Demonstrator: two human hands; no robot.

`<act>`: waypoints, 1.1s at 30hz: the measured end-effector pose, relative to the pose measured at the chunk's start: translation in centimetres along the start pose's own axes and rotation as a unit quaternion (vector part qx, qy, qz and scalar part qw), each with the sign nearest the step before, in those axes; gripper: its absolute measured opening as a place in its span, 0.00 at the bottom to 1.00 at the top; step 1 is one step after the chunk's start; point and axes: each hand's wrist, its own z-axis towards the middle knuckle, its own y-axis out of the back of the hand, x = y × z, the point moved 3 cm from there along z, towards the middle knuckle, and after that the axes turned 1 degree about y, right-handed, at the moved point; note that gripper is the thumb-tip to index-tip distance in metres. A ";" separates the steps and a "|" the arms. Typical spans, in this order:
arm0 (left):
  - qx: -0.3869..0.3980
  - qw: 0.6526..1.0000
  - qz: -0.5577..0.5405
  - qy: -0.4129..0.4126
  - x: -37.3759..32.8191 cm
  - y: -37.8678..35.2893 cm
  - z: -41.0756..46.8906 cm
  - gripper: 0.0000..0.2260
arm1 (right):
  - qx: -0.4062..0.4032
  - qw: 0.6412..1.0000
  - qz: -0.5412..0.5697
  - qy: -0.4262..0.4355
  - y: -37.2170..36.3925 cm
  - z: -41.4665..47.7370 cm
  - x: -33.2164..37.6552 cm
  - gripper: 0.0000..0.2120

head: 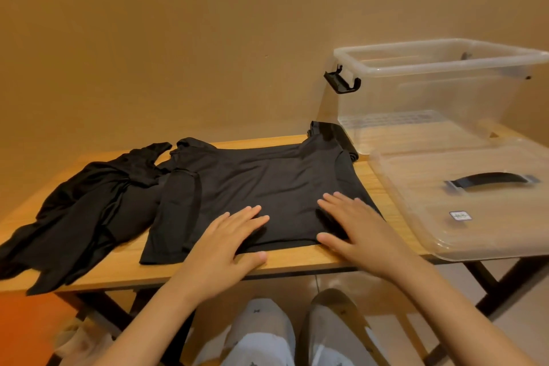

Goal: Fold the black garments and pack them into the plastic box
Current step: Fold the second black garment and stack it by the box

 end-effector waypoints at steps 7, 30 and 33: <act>-0.002 1.000 -0.014 -0.003 -3.5 -0.8 1.3 0.32 | 0.038 0.998 -0.019 -0.051 -0.4 -1.8 -1.0 0.55; -0.066 0.990 -0.085 -0.088 -9.6 -5.0 2.3 0.23 | -0.020 0.993 0.110 0.041 -0.1 -1.6 -4.2 0.16; -0.062 0.982 -0.164 -0.063 -8.4 -3.9 0.7 0.21 | -0.041 0.989 0.128 0.055 -0.3 -2.0 -4.2 0.15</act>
